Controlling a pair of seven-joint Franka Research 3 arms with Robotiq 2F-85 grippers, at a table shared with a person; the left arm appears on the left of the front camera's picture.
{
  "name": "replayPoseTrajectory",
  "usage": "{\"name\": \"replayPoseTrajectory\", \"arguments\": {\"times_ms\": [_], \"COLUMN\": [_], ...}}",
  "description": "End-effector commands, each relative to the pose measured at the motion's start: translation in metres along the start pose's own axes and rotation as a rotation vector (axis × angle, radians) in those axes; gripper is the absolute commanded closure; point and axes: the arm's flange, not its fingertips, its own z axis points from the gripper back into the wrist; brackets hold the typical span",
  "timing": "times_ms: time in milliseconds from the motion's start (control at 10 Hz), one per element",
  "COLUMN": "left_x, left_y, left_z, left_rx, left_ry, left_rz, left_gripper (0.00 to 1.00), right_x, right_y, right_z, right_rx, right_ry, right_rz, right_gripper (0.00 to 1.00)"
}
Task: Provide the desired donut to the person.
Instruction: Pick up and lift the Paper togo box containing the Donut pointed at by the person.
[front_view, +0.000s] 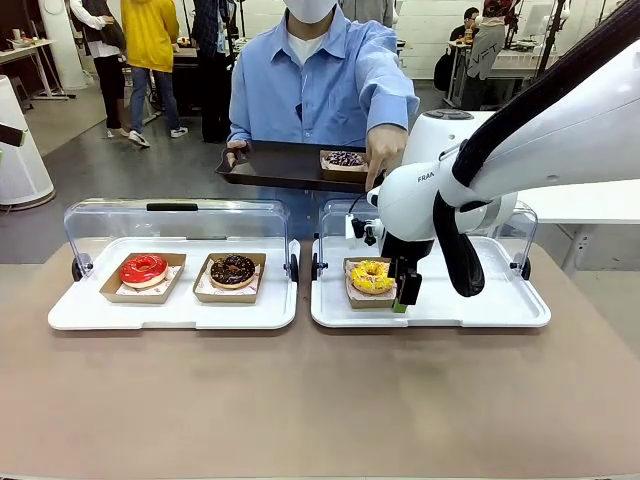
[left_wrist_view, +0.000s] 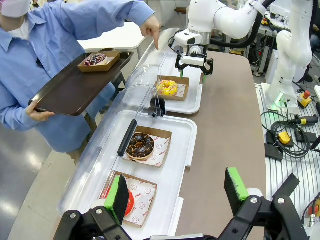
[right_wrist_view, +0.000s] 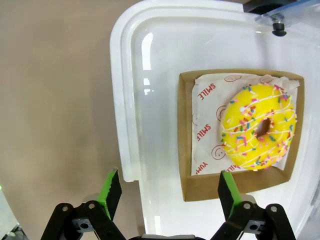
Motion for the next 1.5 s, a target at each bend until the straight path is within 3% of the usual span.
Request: {"name": "replayPoseTrajectory", "arguments": {"times_ms": [0,1400], "left_x": [0.001,0.001], "left_y": [-0.001,-0.001], "left_z": [0.001,0.001], "left_rx": [0.001,0.001], "left_ry": [-0.002,-0.002], "left_rz": [-0.003,-0.003], "left_gripper": [0.00,0.00], "right_x": [-0.002,-0.009], "right_y": [-0.011,-0.029], "right_z": [-0.009,-0.030], "right_rx": [-0.024,-0.022], "right_ry": [0.025,0.041], "right_rz": [-0.002,-0.088], "right_gripper": [0.00,0.00]}}
